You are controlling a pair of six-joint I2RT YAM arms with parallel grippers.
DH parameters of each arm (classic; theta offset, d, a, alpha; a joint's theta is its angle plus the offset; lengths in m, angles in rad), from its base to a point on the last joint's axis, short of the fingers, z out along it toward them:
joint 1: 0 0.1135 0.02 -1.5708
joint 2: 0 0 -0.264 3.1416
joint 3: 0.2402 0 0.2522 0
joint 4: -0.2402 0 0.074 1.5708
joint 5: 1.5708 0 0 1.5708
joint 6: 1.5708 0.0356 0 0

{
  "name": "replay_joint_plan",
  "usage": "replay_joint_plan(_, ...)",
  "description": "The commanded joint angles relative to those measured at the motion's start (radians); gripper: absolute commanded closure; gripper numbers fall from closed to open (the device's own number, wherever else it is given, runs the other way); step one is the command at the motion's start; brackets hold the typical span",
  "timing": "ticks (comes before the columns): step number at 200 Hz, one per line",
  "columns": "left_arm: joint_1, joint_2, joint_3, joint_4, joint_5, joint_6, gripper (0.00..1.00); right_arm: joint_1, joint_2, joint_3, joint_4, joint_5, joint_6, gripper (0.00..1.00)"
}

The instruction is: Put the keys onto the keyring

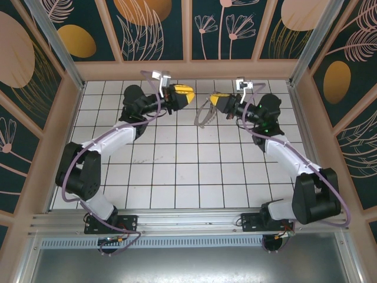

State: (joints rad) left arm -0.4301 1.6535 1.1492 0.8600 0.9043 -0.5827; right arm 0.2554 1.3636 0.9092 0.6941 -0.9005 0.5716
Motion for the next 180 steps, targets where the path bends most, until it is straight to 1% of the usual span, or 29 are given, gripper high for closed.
replay_joint_plan(1,0.001,-0.046,0.069,-0.227,-0.009,0.19,0.63,-0.031,0.051,0.118,-0.159,-0.122,-0.125,1.0)
replay_joint_plan(24,0.003,-0.029,0.149,-0.425,-0.014,0.326,0.61,-0.041,0.121,0.241,-0.326,-0.191,-0.237,1.0)
replay_joint_plan(65,0.008,0.053,0.29,-0.658,0.033,0.457,0.6,-0.043,0.244,0.433,-0.58,-0.319,-0.396,1.0)
replay_joint_plan(71,0.01,0.054,0.308,-0.683,0.044,0.47,0.6,-0.043,0.256,0.449,-0.604,-0.326,-0.414,1.0)
replay_joint_plan(81,0.011,0.1,0.338,-0.72,0.066,0.488,0.6,-0.043,0.271,0.468,-0.632,-0.331,-0.432,1.0)
replay_joint_plan(111,0.019,0.171,0.432,-0.828,0.145,0.529,0.59,-0.043,0.293,0.491,-0.67,-0.337,-0.459,1.0)
replay_joint_plan(141,0.024,0.221,0.479,-0.858,0.17,0.529,0.59,-0.043,0.303,0.503,-0.683,-0.341,-0.469,1.0)
replay_joint_plan(180,0.024,0.252,0.481,-0.795,0.229,0.463,0.6,-0.043,0.308,0.505,-0.669,-0.342,-0.461,1.0)
